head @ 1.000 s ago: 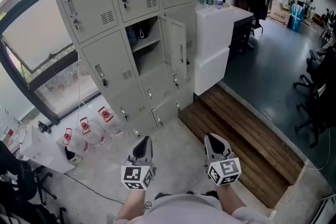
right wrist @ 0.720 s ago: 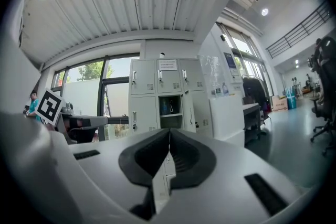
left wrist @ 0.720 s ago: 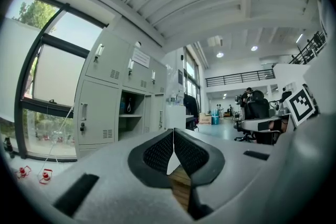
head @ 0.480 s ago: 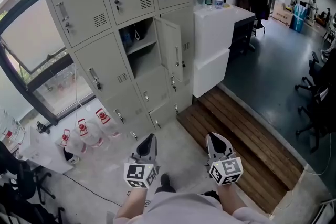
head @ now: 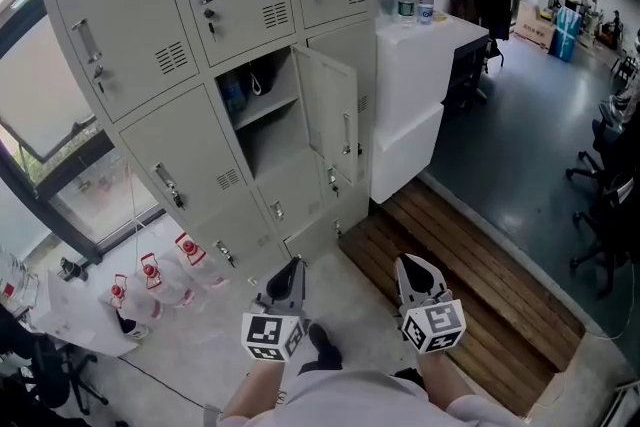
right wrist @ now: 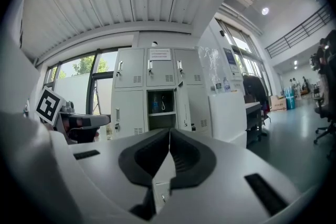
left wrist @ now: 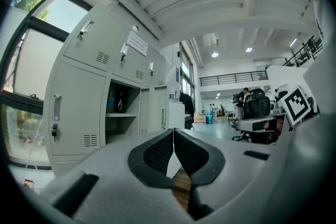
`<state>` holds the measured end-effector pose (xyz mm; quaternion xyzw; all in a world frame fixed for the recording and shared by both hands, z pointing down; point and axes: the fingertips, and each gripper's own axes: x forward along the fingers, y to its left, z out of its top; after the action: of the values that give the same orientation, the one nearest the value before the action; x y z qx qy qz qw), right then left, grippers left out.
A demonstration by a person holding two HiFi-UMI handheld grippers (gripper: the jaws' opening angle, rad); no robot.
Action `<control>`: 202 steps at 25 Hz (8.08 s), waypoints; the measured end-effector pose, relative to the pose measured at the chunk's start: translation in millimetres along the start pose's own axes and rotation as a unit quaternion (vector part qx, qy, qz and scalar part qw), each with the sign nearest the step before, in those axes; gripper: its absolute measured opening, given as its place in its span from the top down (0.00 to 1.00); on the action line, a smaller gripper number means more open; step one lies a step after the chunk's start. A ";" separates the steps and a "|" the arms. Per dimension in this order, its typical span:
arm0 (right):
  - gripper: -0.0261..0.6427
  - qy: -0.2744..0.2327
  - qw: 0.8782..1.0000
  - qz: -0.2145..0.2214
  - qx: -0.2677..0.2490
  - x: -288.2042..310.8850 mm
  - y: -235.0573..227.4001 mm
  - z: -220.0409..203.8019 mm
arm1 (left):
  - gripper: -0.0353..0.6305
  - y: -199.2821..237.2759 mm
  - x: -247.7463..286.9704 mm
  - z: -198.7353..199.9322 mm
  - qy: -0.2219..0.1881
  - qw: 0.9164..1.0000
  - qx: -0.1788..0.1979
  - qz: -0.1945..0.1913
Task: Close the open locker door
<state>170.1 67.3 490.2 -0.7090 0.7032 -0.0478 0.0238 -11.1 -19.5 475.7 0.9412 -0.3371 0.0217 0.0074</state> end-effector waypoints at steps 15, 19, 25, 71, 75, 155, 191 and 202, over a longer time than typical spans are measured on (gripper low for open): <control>0.94 -0.012 0.997 -0.074 -0.021 223.3 -65.4 41.7 | 0.93 158.9 184.8 19.6 -0.008 0.999 -0.026 -0.030; 0.94 -0.007 0.998 -0.060 -0.016 252.3 -82.2 41.5 | 0.93 168.6 209.5 19.5 -0.004 1.000 -0.026 -0.014; 0.94 -0.002 1.000 -0.011 -0.024 281.5 -105.2 49.5 | 0.93 166.9 229.2 26.3 -0.009 0.999 -0.030 0.031; 0.94 -0.002 0.980 0.199 -0.024 347.7 -70.0 53.7 | 0.93 176.5 175.2 28.2 -0.014 0.972 -0.012 0.233; 0.94 -0.001 0.977 0.210 -0.026 350.5 -48.0 51.0 | 0.93 185.3 164.0 29.8 -0.016 0.972 -0.010 0.234; 0.94 0.017 0.968 0.241 -0.063 538.1 180.2 35.7 | 0.93 344.0 111.7 17.6 -0.015 0.975 -0.025 0.219; 0.94 0.013 0.980 0.197 -0.030 405.9 85.8 31.9 | 0.93 280.0 146.1 39.7 -0.032 0.982 0.016 0.186; 0.94 0.006 0.981 0.194 -0.022 400.3 78.2 35.2 | 0.93 269.6 148.8 41.1 -0.033 0.983 0.013 0.177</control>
<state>98.5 -334.7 461.1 -0.5596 0.8281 -0.0310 0.0131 -66.0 -323.3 441.3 0.8667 -0.4984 -0.0043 -0.0205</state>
